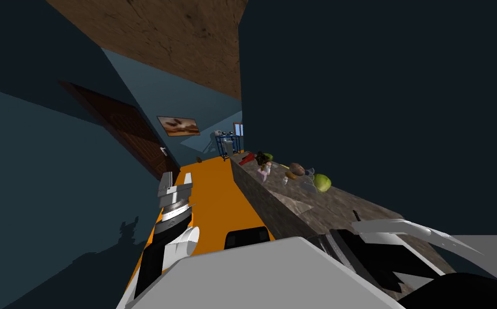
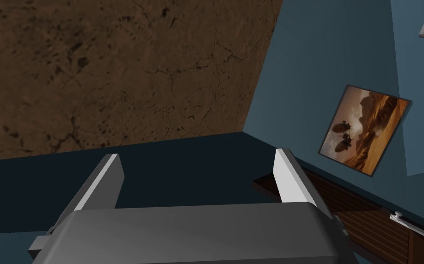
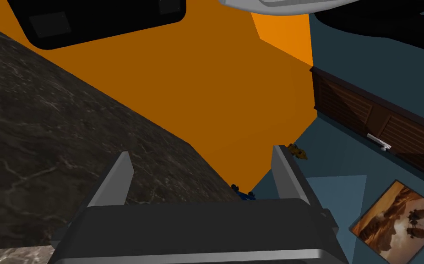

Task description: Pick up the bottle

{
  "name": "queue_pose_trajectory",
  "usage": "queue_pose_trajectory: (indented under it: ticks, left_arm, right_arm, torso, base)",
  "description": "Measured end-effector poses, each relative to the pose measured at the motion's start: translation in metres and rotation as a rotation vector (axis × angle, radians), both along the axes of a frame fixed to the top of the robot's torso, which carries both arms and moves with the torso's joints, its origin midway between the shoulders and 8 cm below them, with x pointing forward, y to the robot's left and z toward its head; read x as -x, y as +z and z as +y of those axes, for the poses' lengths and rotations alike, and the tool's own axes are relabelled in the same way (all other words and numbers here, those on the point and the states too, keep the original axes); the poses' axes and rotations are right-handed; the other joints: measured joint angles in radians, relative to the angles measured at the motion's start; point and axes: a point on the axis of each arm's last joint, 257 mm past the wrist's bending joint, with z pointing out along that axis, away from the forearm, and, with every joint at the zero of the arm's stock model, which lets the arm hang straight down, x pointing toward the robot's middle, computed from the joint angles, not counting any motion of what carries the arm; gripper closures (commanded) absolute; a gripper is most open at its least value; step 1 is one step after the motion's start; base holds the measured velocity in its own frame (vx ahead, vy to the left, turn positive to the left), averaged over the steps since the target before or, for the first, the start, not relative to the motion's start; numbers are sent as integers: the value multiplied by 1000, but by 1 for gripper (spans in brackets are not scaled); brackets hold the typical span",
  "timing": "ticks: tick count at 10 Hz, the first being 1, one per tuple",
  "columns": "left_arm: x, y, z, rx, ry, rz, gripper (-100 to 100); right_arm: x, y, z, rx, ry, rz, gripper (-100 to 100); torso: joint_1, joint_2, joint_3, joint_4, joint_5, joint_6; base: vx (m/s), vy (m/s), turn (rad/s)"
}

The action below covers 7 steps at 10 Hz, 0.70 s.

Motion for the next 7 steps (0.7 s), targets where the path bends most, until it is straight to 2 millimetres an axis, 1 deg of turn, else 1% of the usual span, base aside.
queue_pose_trajectory:
  ticks: [1, 2, 4, 5, 6, 7]
  left_arm:
    - [0, 0, 0, 0, 0, 0, 0]
    - [0, 0, 0, 0, 0, 0, 0]
    - [0, 0, 0, 0, 0, 0, 0]
    - [0, 0, 0, 0, 0, 0, 0]
    - [0, 0, 0, 0, 0, 0, 0]
    - [0, 0, 0, 0, 0, 0, 0]
  right_arm:
    - [-1, -2, -12, 41, 2, 7, -100]
    - [-1, -3, -22, 76, 10, 11, -100]
    - [-4, -5, -45, 164, 31, 13, -100]
    - [-9, -4, -59, 209, 37, 11, -100]
    - [-10, -4, -67, 242, 45, 13, -100]
    - [-13, -3, -82, 289, 52, 9, -100]
  torso:
    - [0, -1, -1, 0, 0, -2]
    - [0, 0, 0, 0, 0, 0]
    - [1, -3, -2, -1, 0, 0]
    - [2, -3, -2, -1, 1, -1]
    - [2, -4, -2, -1, 0, -1]
    - [2, -5, -3, -1, 1, -1]
  base:
    - [4, 5, 94]
    - [60, 14, 231]
    - [38, 21, 145]
    - [58, 26, 198]
    - [81, 20, 202]
    - [96, 5, 202]
